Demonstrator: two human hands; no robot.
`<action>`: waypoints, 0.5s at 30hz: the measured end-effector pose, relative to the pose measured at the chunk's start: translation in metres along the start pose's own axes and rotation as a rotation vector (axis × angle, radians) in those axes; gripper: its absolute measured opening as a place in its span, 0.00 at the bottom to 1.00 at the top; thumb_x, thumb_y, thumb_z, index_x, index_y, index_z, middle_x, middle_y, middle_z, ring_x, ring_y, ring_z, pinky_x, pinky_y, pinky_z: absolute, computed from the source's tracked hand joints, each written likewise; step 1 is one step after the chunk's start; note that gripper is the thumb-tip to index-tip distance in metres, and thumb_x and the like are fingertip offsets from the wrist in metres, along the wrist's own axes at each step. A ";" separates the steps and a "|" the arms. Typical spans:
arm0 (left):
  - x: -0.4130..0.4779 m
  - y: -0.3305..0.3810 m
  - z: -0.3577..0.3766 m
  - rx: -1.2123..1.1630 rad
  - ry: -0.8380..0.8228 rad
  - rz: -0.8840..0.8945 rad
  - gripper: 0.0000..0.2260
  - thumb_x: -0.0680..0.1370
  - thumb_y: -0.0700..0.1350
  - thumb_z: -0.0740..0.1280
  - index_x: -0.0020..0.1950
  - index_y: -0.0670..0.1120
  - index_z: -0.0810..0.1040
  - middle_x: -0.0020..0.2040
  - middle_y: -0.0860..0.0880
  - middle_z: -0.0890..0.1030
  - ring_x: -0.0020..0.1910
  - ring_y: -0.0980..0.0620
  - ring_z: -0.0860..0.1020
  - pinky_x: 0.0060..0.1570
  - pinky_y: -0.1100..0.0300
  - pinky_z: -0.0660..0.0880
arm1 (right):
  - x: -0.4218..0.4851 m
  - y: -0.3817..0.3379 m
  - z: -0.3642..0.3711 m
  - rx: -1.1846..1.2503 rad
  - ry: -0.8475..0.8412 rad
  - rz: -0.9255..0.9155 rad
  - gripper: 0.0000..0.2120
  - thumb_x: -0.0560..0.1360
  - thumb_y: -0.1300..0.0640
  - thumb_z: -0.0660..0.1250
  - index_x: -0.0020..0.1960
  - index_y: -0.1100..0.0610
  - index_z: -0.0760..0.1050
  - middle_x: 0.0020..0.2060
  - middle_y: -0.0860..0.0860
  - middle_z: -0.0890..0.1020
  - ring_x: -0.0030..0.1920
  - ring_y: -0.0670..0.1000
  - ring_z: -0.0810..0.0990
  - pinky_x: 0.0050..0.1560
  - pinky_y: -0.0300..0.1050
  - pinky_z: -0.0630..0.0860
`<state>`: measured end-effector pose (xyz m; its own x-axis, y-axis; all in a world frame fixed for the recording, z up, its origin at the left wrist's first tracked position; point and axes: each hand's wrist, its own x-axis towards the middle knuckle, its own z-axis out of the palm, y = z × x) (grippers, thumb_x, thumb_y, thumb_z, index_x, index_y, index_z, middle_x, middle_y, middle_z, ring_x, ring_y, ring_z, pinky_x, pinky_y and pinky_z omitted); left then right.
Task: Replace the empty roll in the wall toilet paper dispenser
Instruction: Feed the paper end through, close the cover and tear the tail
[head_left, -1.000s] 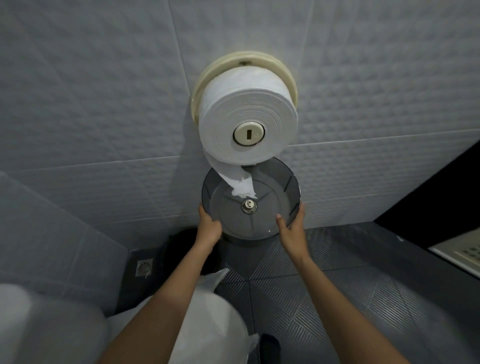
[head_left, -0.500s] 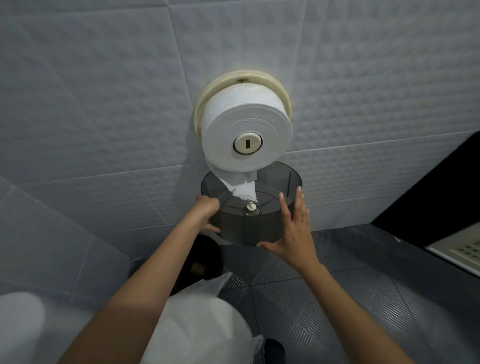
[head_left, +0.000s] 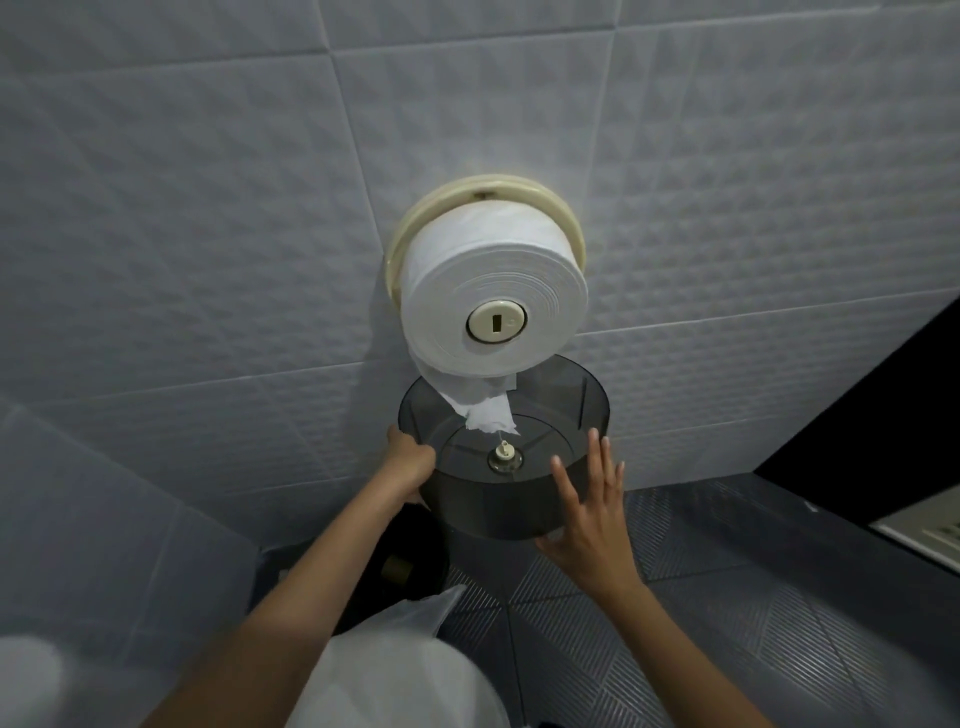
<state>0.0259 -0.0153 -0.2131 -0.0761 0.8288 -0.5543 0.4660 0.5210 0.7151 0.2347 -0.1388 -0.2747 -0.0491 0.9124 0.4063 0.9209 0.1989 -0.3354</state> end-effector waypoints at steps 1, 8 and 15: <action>-0.001 -0.002 0.000 0.138 0.056 0.130 0.34 0.75 0.42 0.62 0.78 0.44 0.51 0.76 0.40 0.61 0.71 0.41 0.66 0.67 0.46 0.70 | -0.001 0.001 0.001 -0.003 0.001 -0.005 0.61 0.60 0.44 0.77 0.77 0.46 0.38 0.76 0.61 0.39 0.75 0.69 0.46 0.69 0.73 0.53; -0.009 0.021 0.006 0.846 -0.156 0.654 0.27 0.82 0.46 0.55 0.79 0.46 0.49 0.80 0.47 0.50 0.79 0.47 0.47 0.77 0.51 0.47 | -0.003 0.006 0.006 -0.003 0.020 -0.037 0.59 0.60 0.42 0.76 0.77 0.45 0.38 0.76 0.62 0.39 0.75 0.70 0.47 0.69 0.71 0.51; 0.031 0.039 0.026 1.177 -0.440 0.515 0.32 0.82 0.58 0.51 0.78 0.49 0.38 0.79 0.50 0.36 0.77 0.48 0.35 0.75 0.45 0.40 | -0.002 0.011 0.010 -0.018 0.018 -0.079 0.65 0.56 0.44 0.80 0.77 0.46 0.38 0.76 0.62 0.39 0.75 0.70 0.47 0.69 0.71 0.53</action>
<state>0.0644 0.0249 -0.2134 0.5159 0.6265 -0.5842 0.8435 -0.4904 0.2190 0.2413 -0.1352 -0.2877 -0.1153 0.8874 0.4464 0.9213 0.2635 -0.2858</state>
